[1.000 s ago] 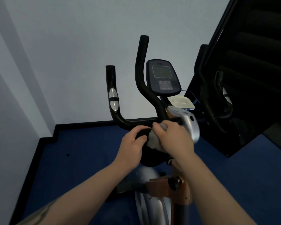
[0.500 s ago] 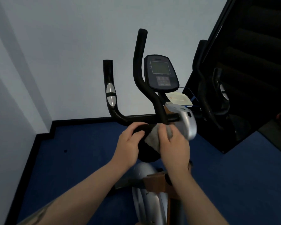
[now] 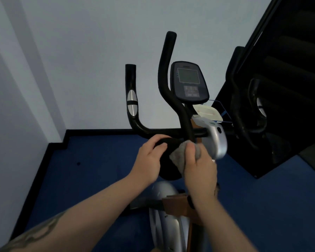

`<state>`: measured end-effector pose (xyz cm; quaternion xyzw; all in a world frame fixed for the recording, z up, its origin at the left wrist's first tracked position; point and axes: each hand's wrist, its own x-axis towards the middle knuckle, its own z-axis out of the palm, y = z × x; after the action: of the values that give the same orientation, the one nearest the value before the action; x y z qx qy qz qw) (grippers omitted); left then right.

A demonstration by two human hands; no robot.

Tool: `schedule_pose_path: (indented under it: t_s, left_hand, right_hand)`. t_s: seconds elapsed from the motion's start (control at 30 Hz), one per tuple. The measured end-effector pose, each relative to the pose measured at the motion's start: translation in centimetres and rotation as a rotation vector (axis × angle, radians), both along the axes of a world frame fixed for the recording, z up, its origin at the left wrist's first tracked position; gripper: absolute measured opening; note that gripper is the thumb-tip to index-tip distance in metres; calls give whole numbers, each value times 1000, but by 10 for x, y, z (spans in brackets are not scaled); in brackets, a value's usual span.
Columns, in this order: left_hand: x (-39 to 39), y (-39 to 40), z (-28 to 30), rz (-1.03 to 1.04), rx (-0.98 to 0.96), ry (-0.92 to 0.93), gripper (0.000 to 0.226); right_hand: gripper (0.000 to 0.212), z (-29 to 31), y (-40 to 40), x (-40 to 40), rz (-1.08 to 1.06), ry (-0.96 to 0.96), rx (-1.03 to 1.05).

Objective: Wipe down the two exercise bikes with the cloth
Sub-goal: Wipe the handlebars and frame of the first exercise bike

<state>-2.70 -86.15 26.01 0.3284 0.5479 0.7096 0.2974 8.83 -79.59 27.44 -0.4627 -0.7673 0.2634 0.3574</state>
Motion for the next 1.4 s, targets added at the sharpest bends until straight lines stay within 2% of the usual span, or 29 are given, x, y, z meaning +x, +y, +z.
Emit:
schedule_pose_path:
  t_s: [0.07,0.13,0.2,0.27,0.33,0.47,0.57,0.7,0.87,0.97,1.0,1.07,1.1,1.17,1.23,1.3,1.4]
  left_hand:
    - [0,1,2,0,-1,2,32]
    - [1,1,4,4,14,-2,34]
    - [1,0,2,7,2,0,27]
    - [0,-1,0,-3,-23,4,24]
    - [-2,-2,0,-9,-41,-6,25]
    - [0,-3,5,-13,-59,-44,25]
    - [5,-3,3,35,-39,-74,26]
    - [7,-10,-3,42,-29,-48,23]
    - [14,-12,-3,89,-52,-26,23]
    - [18,-17,-2,119,-94,28,20]
    - [19,-18,-1,119,-112,49,20]
    - [21,-21,0,123,-144,77,22]
    - [22,-22,1,136,-154,88,22]
    - [28,-20,2,184,-159,95,22]
    - [36,-18,-1,256,-148,79,18]
    - [44,-17,-4,318,-135,54,16]
    - [46,-15,-5,339,-125,4,20]
  right_hand:
    - [45,23,25,-8,114,-272,2]
    - [47,37,42,-16,209,-420,-30]
    - [46,27,34,-14,149,-352,6]
    - [41,5,10,-5,22,-121,59]
    - [39,1,2,3,13,-77,35]
    - [33,34,37,-6,190,-538,179]
    - [43,47,42,-25,315,-800,305]
    - [38,44,45,-10,363,-665,293]
    - [39,54,67,-42,686,-1005,645]
    - [35,52,70,-52,795,-967,636]
    - [29,53,78,-50,845,-922,577]
    - [40,60,87,-48,891,-826,355]
    - [44,63,89,-50,920,-814,322]
    - [46,66,87,-62,993,-880,411]
    - [42,65,82,-74,1088,-864,510]
    - [41,68,82,-81,1227,-826,519]
    - [59,79,95,-81,1400,-818,591]
